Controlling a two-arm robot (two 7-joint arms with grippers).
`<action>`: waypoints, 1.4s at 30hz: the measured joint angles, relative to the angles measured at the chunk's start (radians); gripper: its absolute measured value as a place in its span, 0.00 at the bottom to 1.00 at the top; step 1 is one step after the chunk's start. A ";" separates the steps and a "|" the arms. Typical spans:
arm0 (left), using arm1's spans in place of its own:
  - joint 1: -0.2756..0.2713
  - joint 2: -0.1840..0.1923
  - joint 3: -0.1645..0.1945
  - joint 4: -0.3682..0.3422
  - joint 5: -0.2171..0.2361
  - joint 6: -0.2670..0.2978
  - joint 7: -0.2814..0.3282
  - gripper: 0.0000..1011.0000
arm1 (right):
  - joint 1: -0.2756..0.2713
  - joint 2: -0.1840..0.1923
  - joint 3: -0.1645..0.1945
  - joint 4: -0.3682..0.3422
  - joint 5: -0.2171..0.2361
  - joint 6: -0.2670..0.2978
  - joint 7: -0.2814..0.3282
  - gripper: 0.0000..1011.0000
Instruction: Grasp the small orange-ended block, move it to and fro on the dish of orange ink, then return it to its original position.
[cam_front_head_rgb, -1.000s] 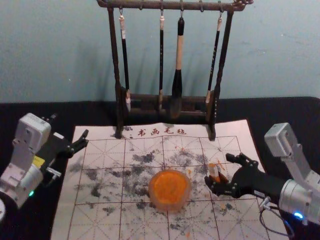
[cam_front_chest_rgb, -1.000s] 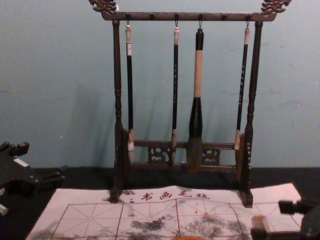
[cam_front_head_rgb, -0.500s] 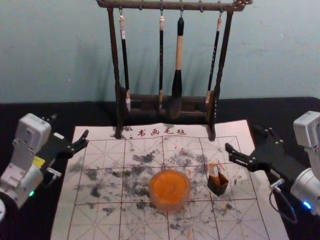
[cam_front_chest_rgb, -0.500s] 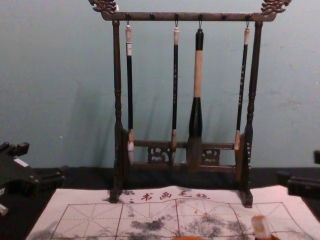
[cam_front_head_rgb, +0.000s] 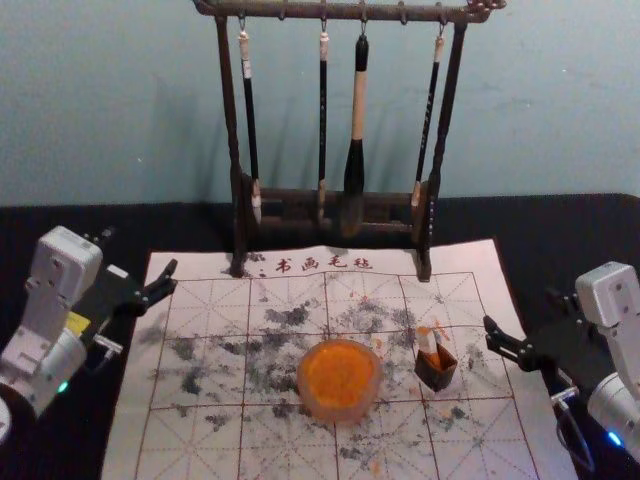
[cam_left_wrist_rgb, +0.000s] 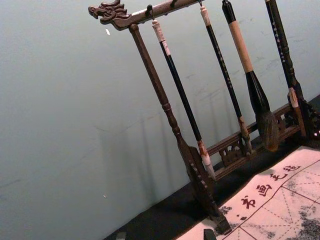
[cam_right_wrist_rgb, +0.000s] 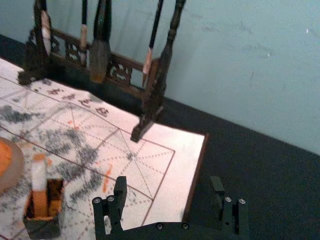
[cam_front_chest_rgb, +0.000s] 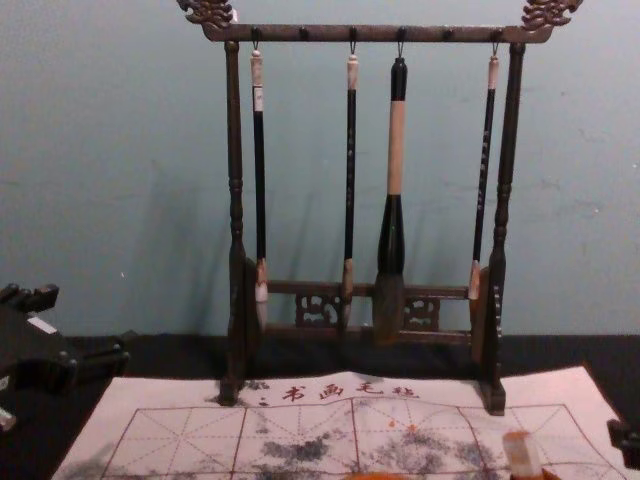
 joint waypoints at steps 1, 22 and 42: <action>0.000 0.000 0.000 0.000 0.000 0.000 0.000 0.99 | 0.000 -0.005 0.003 0.007 -0.004 0.002 -0.002 0.99; 0.000 0.000 0.000 0.000 0.000 0.000 0.000 0.99 | 0.003 -0.015 0.009 0.018 -0.008 0.007 -0.006 0.99; 0.000 0.000 0.000 0.000 0.000 0.000 0.000 0.99 | 0.003 -0.013 0.008 0.017 -0.008 0.006 -0.005 0.99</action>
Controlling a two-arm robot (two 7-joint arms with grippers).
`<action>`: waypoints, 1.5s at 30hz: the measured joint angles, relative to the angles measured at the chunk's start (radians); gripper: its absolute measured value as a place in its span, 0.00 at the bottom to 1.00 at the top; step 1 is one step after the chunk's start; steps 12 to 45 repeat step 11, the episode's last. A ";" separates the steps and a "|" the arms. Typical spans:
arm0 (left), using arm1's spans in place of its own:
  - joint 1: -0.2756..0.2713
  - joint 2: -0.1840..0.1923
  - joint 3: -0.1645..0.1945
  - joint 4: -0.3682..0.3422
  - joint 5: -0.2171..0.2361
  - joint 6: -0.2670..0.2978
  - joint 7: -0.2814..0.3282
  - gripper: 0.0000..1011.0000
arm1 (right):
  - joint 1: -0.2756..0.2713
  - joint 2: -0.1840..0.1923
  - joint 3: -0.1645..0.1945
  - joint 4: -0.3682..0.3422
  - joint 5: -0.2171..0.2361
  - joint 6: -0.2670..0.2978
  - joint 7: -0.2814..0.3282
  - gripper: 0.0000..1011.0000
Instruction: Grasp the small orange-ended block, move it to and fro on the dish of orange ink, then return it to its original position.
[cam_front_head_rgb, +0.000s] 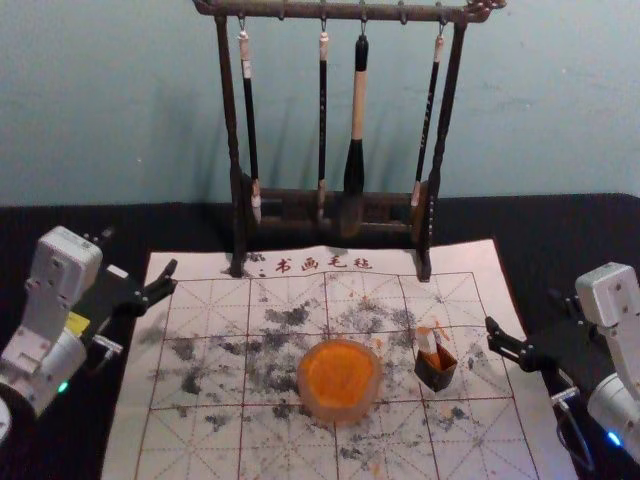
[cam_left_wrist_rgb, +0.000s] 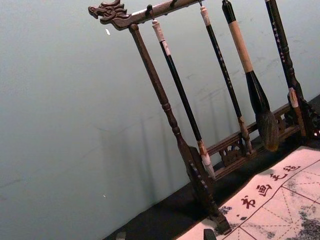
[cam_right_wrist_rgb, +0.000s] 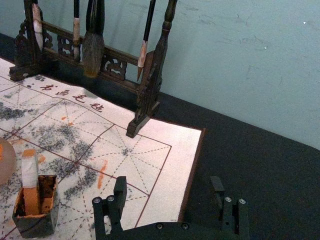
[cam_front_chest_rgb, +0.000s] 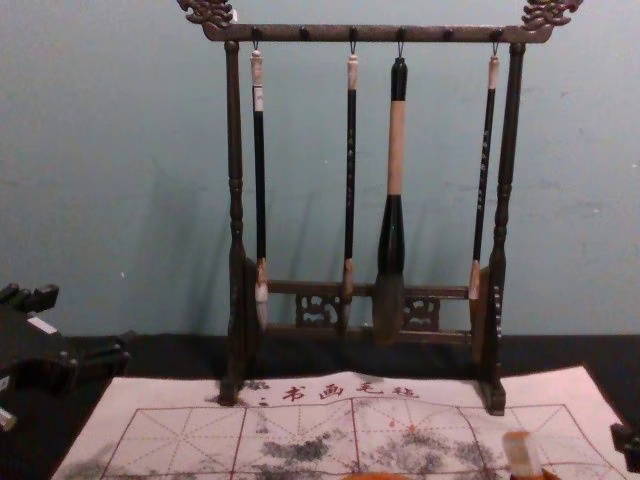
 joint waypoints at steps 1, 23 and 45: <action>0.000 0.000 0.000 0.000 0.000 0.000 0.000 0.99 | 0.000 0.000 0.000 0.000 0.000 0.000 0.000 0.99; 0.000 0.000 0.000 0.000 0.000 0.000 0.000 0.99 | 0.000 0.000 0.000 0.000 0.000 0.000 0.000 0.99; 0.000 0.000 0.000 0.000 0.000 0.000 0.000 0.99 | 0.000 0.000 0.000 0.000 0.000 0.000 0.000 0.99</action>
